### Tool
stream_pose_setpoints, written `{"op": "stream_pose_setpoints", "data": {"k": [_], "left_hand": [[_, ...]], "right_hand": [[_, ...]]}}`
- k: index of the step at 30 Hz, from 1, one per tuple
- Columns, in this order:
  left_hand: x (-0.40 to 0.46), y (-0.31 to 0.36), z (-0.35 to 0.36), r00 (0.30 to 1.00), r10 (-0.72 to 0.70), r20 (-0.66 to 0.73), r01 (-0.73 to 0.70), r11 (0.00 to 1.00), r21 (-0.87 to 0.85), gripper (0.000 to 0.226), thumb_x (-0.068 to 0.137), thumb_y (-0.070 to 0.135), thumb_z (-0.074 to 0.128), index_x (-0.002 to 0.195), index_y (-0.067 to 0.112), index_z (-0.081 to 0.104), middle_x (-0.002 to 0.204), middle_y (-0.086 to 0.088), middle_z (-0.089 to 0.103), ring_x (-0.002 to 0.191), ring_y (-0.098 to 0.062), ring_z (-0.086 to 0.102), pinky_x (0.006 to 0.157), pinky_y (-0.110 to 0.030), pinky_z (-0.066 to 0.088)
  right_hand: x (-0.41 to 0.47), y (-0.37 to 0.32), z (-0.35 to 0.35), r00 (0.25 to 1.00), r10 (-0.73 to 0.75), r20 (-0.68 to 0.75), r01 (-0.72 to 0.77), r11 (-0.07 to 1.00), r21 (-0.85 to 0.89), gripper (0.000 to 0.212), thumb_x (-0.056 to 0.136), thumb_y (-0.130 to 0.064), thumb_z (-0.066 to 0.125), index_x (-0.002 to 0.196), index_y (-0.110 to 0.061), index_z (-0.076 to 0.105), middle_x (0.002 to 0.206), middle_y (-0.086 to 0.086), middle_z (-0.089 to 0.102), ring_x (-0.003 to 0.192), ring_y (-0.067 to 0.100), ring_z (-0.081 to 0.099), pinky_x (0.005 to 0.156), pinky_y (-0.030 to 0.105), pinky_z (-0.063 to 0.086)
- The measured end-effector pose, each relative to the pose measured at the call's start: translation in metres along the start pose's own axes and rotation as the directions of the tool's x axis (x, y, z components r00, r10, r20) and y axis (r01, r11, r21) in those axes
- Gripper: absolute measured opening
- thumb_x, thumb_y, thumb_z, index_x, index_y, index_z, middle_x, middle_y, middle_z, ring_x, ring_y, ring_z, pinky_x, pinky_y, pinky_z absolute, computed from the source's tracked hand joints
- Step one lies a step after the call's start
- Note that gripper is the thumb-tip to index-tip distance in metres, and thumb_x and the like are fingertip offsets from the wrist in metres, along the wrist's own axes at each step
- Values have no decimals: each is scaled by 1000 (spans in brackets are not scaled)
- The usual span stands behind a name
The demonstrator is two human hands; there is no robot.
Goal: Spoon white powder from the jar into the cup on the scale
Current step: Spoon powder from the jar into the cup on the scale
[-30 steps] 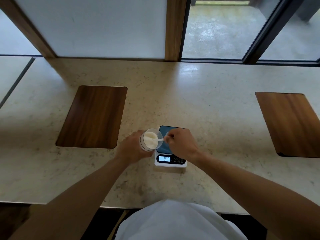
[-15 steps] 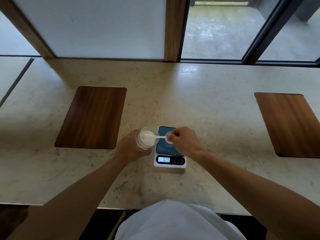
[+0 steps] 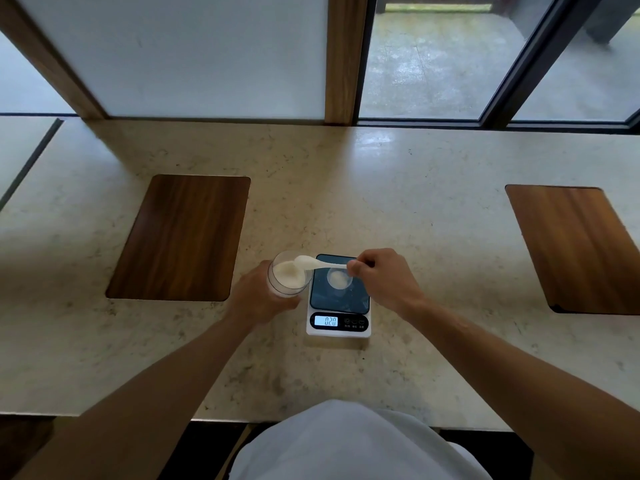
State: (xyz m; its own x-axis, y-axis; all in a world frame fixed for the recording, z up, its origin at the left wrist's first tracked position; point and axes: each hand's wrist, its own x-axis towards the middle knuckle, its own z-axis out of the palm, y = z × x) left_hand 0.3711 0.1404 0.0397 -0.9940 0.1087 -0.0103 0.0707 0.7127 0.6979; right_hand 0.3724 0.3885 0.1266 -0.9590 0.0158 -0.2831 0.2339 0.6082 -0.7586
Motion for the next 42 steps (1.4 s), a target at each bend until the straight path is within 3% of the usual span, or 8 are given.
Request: {"op": "stream_pose_setpoints", "data": {"k": [4, 9, 14, 23, 36, 42], "left_hand": [[-2, 0, -3, 999, -30, -18, 30, 999, 19, 74, 58, 46, 90, 119, 22, 57, 110, 2, 67, 90, -12, 58, 76, -26, 46], [-5, -7, -6, 997, -69, -28, 70, 996, 48, 76, 54, 49, 90, 117, 22, 57, 108, 1, 68, 86, -11, 57, 72, -25, 43], [-7, -11, -8, 994, -111, -7, 111, 992, 52, 81, 52, 56, 87, 119, 24, 55, 109, 4, 66, 87, -10, 56, 72, -25, 44], [-10, -7, -8, 996, -91, -8, 92, 995, 40, 82, 54, 55, 88, 121, 23, 54, 110, 4, 66, 90, -13, 59, 75, -29, 50], [-12, -4, -11, 997, -81, 18, 80, 996, 34, 83, 55, 55, 87, 124, 24, 53, 112, 4, 66, 93, -15, 61, 79, -34, 53], [-12, -4, -9, 997, -74, 18, 74, 997, 21, 82, 53, 58, 84, 122, 27, 53, 111, 8, 65, 91, -11, 59, 77, -26, 48]], "right_hand": [[0, 7, -6, 1000, -3, -22, 2, 1000, -12, 27, 95, -28, 60, 82, -10, 74, 68, 0, 65, 58, 11, 52, 53, 22, 37], [0, 21, -12, 998, 36, -43, -35, 999, 20, 25, 94, -28, 62, 77, -15, 74, 59, 0, 61, 50, 11, 49, 50, 25, 39], [-1, 37, -13, 994, 99, -37, -98, 995, 34, 26, 96, -27, 61, 83, -11, 76, 70, 11, 67, 58, 18, 55, 57, 32, 47], [2, 54, -5, 990, 122, -70, -127, 990, -64, 25, 98, -19, 58, 85, -7, 75, 61, -5, 58, 53, 9, 49, 48, 20, 33], [15, 65, 4, 988, 100, -121, -120, 978, -171, 23, 96, -20, 59, 88, -8, 76, 65, -1, 64, 54, 12, 56, 49, 22, 36], [19, 63, 5, 987, 63, -147, -95, 971, -218, 23, 96, -22, 60, 87, -8, 76, 69, 1, 65, 59, 9, 59, 49, 19, 38]]}}
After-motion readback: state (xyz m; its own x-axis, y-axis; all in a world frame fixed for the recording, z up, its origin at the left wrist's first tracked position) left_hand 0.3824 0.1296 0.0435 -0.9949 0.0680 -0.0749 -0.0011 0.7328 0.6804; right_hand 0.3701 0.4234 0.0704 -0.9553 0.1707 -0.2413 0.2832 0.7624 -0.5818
